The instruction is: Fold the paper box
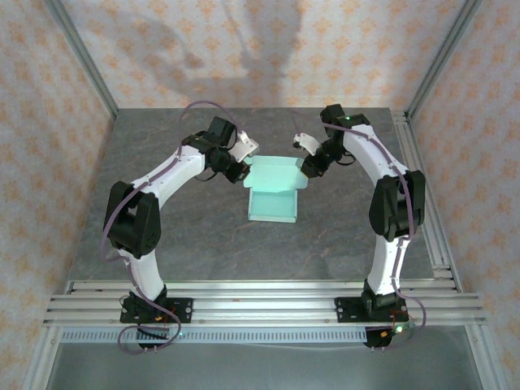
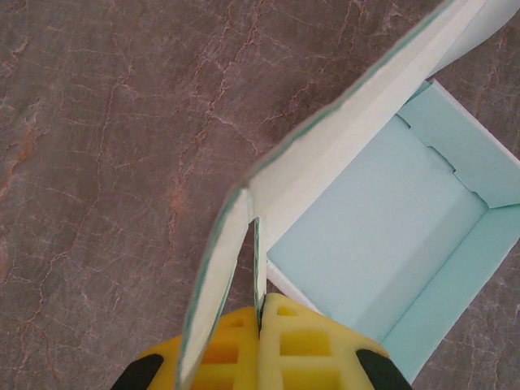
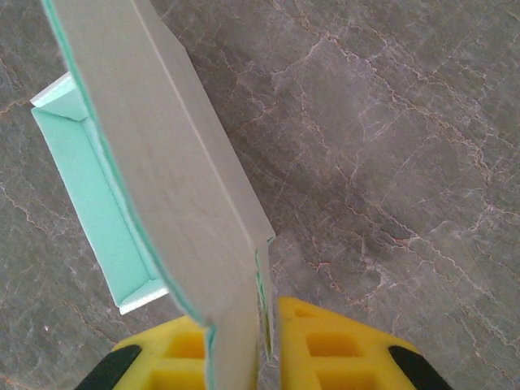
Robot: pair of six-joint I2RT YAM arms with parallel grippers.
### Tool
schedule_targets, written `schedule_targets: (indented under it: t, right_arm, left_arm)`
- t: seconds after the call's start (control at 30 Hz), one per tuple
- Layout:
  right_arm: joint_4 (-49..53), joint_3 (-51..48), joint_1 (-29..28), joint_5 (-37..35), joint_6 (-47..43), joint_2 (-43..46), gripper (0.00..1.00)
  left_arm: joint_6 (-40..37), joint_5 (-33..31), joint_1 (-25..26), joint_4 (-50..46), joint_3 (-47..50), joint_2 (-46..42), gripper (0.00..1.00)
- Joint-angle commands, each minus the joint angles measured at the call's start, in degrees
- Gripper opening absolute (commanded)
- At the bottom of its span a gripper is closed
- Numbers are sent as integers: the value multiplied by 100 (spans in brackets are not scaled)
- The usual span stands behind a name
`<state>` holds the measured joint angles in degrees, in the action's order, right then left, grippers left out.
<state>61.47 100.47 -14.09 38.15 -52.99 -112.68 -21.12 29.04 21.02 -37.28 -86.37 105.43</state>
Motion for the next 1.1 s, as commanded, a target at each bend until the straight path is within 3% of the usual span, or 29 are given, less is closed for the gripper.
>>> schedule_targets:
  t: [0.0,0.1,0.3,0.43,0.77,1.0,1.07]
  right_arm:
    - [67,115,20,-16,-4,-121,17]
    - [47,147,20,-124,52,-170,16]
    - [75,153,20,-71,46,-114,3]
    - [60,83,20,-77,68,1,14]
    - [-130,-31,22,-141,175,193,19]
    - [-50,-56,25,-83,163,207,0]
    - [3,-69,21,-95,156,194,0]
  left_arm:
    - [-95,108,25,-127,-100,-60,0]
    - [-100,137,25,-138,-113,-64,0]
    - [-112,96,30,-153,-100,-72,0]
    - [-103,89,25,-147,-107,-40,0]
    - [-115,96,24,-192,-95,-55,0]
    - [-94,109,25,-149,-64,-91,0]
    - [-78,136,25,-118,-56,-108,0]
